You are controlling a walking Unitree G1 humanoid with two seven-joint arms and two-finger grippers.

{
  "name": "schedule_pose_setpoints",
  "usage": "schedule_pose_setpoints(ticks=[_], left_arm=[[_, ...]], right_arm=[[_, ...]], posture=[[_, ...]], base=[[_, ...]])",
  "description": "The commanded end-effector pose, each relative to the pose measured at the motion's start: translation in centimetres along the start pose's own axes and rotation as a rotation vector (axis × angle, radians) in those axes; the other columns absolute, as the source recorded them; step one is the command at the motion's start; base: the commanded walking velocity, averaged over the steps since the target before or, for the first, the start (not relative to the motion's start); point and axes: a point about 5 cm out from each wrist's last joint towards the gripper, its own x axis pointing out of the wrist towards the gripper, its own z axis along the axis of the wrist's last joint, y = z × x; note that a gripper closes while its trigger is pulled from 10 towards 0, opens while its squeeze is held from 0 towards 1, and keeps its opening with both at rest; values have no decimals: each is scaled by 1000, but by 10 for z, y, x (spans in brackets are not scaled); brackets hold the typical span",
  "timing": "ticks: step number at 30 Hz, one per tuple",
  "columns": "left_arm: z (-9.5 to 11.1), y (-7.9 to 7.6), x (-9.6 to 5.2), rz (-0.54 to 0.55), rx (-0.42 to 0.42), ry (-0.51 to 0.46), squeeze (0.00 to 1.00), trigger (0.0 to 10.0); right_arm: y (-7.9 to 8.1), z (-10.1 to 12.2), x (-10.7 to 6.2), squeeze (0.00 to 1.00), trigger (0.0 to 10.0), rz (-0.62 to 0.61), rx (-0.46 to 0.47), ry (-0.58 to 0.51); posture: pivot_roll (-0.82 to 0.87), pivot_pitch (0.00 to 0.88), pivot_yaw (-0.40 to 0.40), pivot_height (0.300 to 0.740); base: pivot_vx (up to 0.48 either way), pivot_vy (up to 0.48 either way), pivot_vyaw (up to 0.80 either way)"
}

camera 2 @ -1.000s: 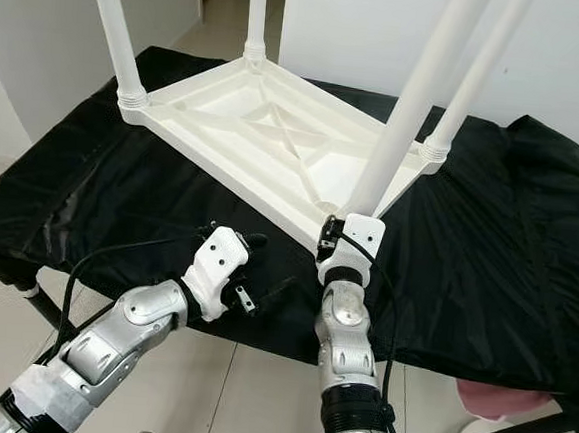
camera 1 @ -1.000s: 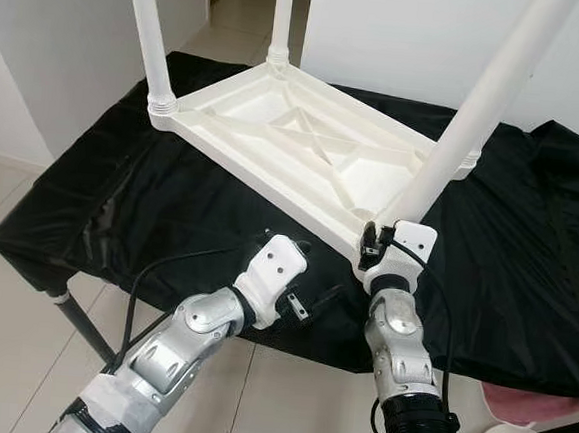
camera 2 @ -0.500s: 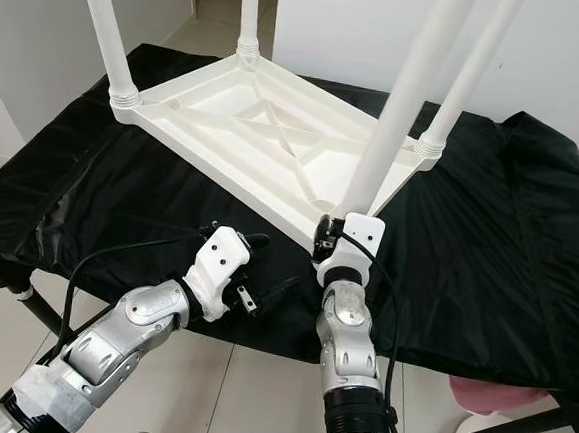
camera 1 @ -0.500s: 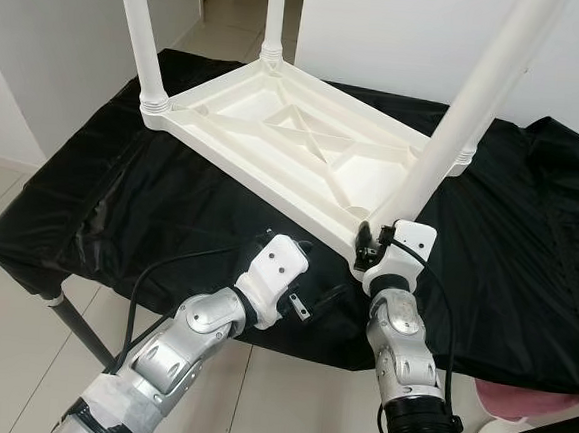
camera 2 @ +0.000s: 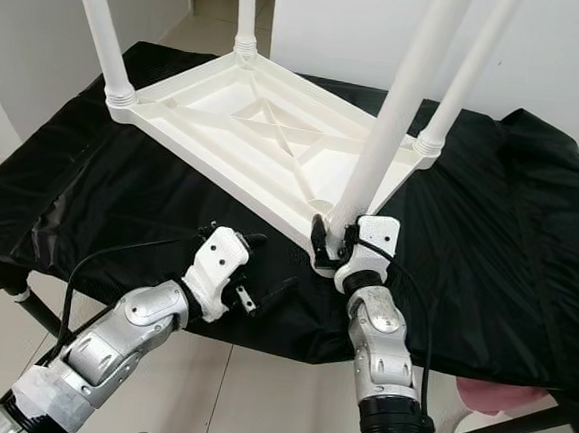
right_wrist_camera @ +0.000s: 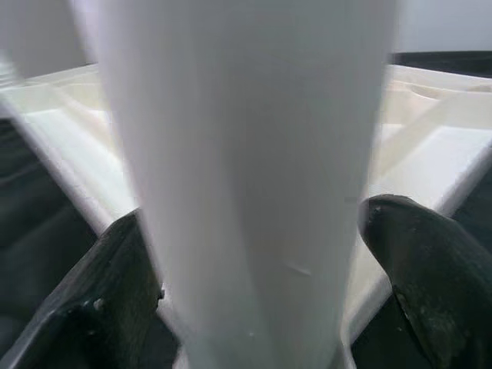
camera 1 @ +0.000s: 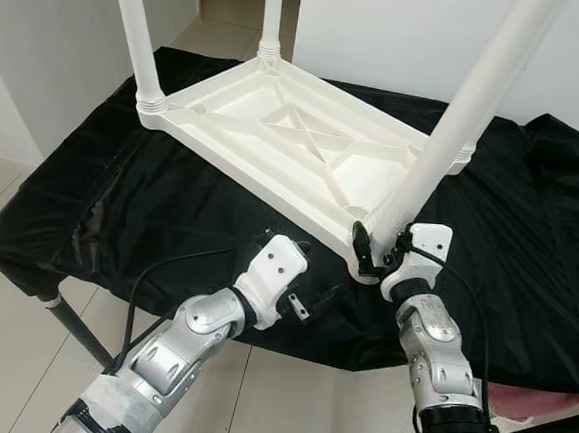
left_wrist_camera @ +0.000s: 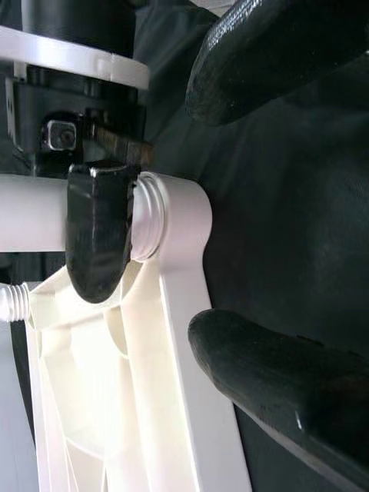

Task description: Building children table

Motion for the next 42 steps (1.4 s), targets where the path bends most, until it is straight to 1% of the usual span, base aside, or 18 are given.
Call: schedule_pose_setpoints(ticks=[1, 2, 3, 5, 7, 9, 15, 16, 17, 18, 19, 24, 31, 32, 39, 40, 41, 42], left_arm=[[-1, -4, -1, -98, 16, 11, 0, 10000], [-1, -4, -1, -100, 17, 11, 0, 10000], [-1, -4, -1, -100, 17, 11, 0, 10000], [0, -4, 0, -102, 18, 10, 0, 10000], [0, -4, 0, -103, 18, 9, 0, 10000], [-1, -4, 0, -106, 22, 10, 0, 10000], [0, -4, 1, -107, 25, 7, 0, 10000], [0, -4, 1, -106, 25, 7, 0, 10000], [0, -4, 1, -104, 25, 7, 0, 10000], [0, -4, 1, -103, 26, 8, 0, 10000], [-1, -5, 0, -102, 25, 8, 0, 10000], [-1, -5, -1, -98, 25, 10, 0, 10000], [-1, -6, 0, -100, 27, 9, 0, 10000], [-1, -6, 0, -100, 27, 9, 0, 10000], [-2, -7, -1, -101, 23, 10, 0, 10000], [-2, -7, -1, -101, 22, 10, 0, 10000], [-2, -7, -1, -101, 22, 10, 0, 10000], [-2, -8, -1, -99, 21, 10, 0, 10000]], right_arm=[[-2, 0, 1, 0, 10000, 44, 10, 2], [-1, 1, 3, 0, 10000, 92, -5, 4], [-1, 1, 3, 0, 10000, 92, -5, 4], [0, 1, 6, 0, 10000, 169, -32, 7], [-1, 2, 6, 0, 10000, 189, -36, 9], [-1, 1, 10, 0, 10000, 261, -58, 28], [-4, -1, 18, 0, 10000, 322, -87, 63], [-5, -2, 18, 0, 3647, 327, -81, 69], [-5, -3, 18, 0, 784, 332, -78, 69], [-6, -3, 18, 0, 784, 335, -76, 67], [-6, -4, 18, 0, 0, 336, -73, 71], [-10, -7, 14, 0, 0, 352, -82, 84], [-12, -9, 13, 0, 0, 364, -62, 92], [-12, -8, 13, 0, 10000, 354, -65, 88], [-13, -3, 13, 0, 10000, 293, -66, 84], [-13, -3, 13, 0, 10000, 256, -71, 94], [-13, -3, 13, 0, 10000, 256, -71, 94], [-13, -4, 12, 0, 10000, 206, -75, 101]], posture=[[-6, 80, -37, 740], [-6, 76, -36, 740], [-6, 76, -36, 740], [-7, 73, -33, 740], [-7, 73, -33, 740], [-7, 64, -33, 740], [1, 58, -38, 740], [4, 57, -39, 740], [6, 56, -41, 740], [9, 55, -44, 740], [10, 54, -45, 740], [12, 51, -45, 740], [11, 46, -46, 740], [10, 45, -49, 740], [8, 46, -51, 740], [10, 48, -56, 740], [10, 48, -56, 740], [11, 49, -58, 740]], base=[[0, 0, 0], [0, 0, 0], [0, 0, 0], [0, 0, 0], [0, 0, 0], [0, 0, 0], [0, 0, 0], [0, 0, 0], [0, 0, 0], [0, 0, 0], [0, 0, 0], [0, 0, 0], [0, 0, 0], [0, 0, 0], [0, 0, 0], [0, 0, 0], [0, 0, 0], [0, 0, 0]])
